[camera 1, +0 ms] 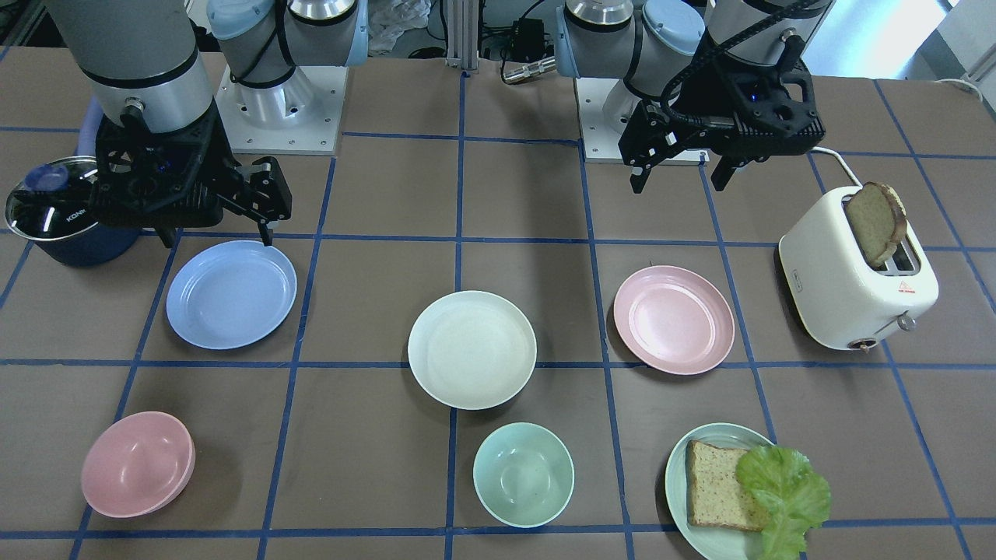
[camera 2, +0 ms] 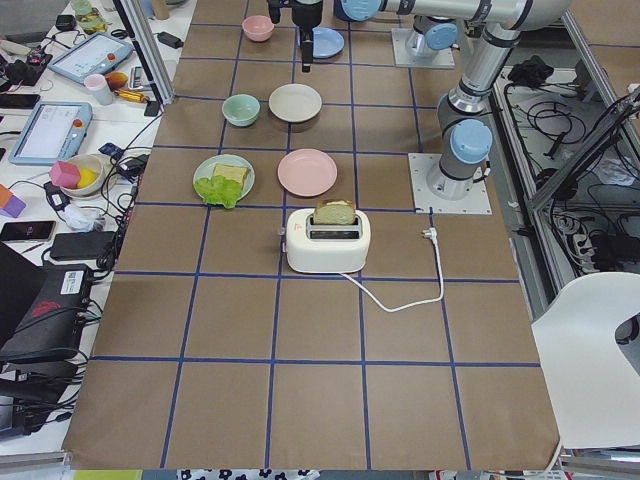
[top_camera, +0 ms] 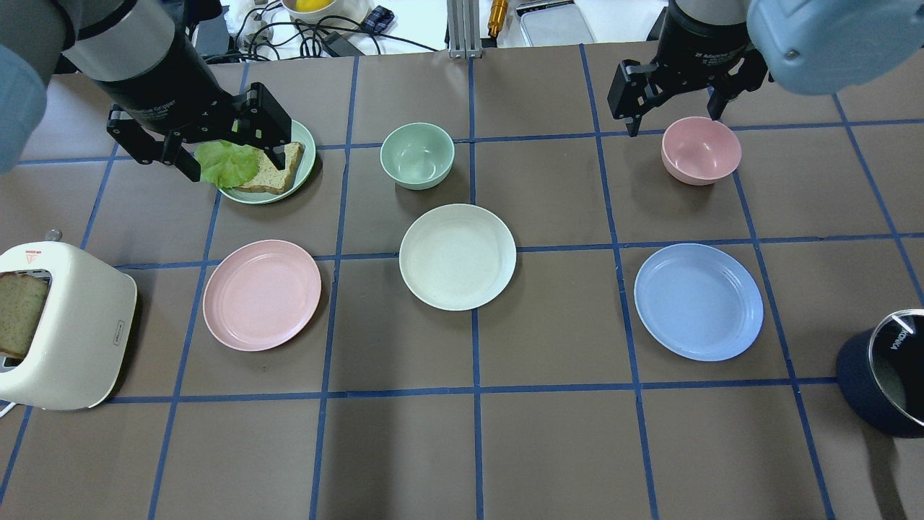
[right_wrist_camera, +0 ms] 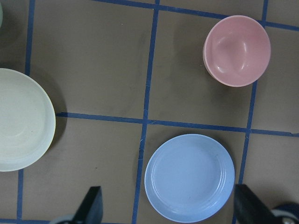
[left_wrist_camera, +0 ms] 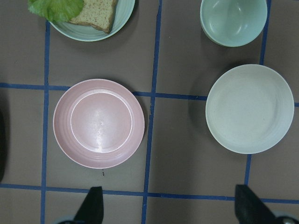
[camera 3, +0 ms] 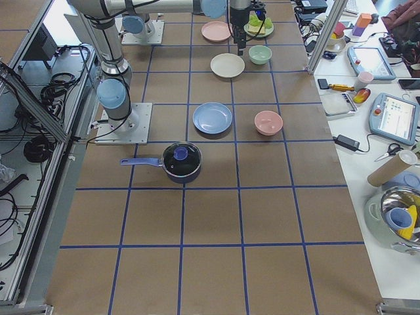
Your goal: Stack three plates with pink and blue
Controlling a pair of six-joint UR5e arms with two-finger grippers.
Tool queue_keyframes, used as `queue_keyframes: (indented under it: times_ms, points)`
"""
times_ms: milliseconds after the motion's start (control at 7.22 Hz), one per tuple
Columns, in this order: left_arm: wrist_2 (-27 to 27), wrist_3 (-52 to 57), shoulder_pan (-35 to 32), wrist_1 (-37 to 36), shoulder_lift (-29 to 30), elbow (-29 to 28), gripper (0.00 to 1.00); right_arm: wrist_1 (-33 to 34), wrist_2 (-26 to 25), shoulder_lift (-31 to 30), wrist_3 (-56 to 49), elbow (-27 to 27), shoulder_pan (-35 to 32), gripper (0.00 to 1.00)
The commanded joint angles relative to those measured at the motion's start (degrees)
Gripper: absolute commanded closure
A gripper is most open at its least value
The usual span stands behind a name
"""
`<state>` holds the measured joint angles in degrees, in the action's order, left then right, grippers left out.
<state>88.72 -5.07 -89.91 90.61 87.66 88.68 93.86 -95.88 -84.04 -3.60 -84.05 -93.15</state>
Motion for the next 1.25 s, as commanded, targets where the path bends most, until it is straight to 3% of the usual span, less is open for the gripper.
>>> queue_keyframes:
  times_ms: [0,416,693,1108]
  points:
    - [-0.21,0.33,0.00,0.00,0.06,0.09,0.00,0.01,-0.10,-0.07,0.00,0.38,0.16,0.00]
    - [-0.13,-0.11,0.53,0.27,3.03,1.66,0.00,0.01,-0.01,-0.07,0.00,0.47,0.16,0.00]
    - [0.40,0.94,0.70,-2.00,5.76,7.79,0.00,-0.16,0.77,-0.07,0.17,0.38,0.16,0.00]
    - [0.58,3.48,0.79,-23.12,9.36,22.53,0.00,-0.78,2.70,-0.07,0.79,0.03,0.16,0.00]
